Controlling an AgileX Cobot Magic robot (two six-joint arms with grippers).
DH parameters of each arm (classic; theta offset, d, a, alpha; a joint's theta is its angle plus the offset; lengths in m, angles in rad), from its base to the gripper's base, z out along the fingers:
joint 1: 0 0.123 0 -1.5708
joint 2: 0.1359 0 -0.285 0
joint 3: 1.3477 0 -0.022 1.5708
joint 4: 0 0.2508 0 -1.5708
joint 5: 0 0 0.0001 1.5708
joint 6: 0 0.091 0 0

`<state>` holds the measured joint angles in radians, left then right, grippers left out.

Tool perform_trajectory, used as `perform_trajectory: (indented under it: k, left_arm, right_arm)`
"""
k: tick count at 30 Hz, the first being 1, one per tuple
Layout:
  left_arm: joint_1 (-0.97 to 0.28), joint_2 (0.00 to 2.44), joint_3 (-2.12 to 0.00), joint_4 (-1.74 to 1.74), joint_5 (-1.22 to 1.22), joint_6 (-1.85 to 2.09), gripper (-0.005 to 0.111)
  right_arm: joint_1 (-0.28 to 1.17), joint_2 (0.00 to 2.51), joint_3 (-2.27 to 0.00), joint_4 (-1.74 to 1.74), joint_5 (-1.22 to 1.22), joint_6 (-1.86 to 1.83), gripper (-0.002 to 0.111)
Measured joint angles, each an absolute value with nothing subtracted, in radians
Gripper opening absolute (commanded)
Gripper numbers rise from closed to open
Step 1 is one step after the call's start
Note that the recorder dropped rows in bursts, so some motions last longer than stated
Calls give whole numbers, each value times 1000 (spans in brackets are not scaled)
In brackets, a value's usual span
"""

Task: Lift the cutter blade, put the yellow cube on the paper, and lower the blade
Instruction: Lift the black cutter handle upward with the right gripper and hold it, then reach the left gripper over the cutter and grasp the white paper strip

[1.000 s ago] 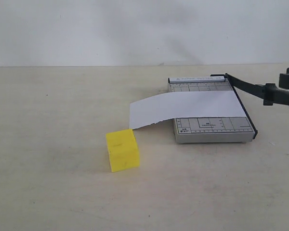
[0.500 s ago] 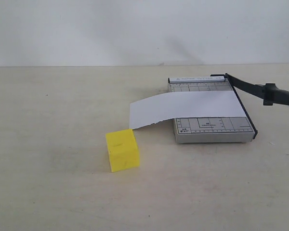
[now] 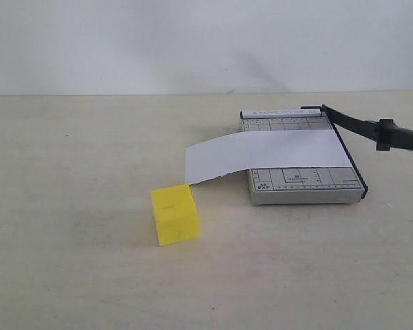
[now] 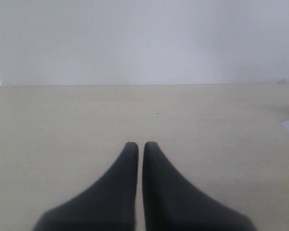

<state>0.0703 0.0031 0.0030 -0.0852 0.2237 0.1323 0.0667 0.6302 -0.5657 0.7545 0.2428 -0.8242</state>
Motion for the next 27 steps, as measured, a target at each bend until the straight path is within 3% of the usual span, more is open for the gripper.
perform_trajectory:
  k: [10,18,22,27]
  left_arm:
    - [70,3,3,-517,125,36,4]
    - [70,3,3,-557,98,25,4]
    - [68,14,-9,-553,-78,-32,4]
    - [-53,419,-272,-287,-58,-48,4]
  right_arm:
    - [67,630,-566,749,249,-868,0]
    - [67,626,-566,749,213,-876,0]
    - [67,592,-566,749,184,-855,0]
    - [67,584,-566,749,173,-855,0]
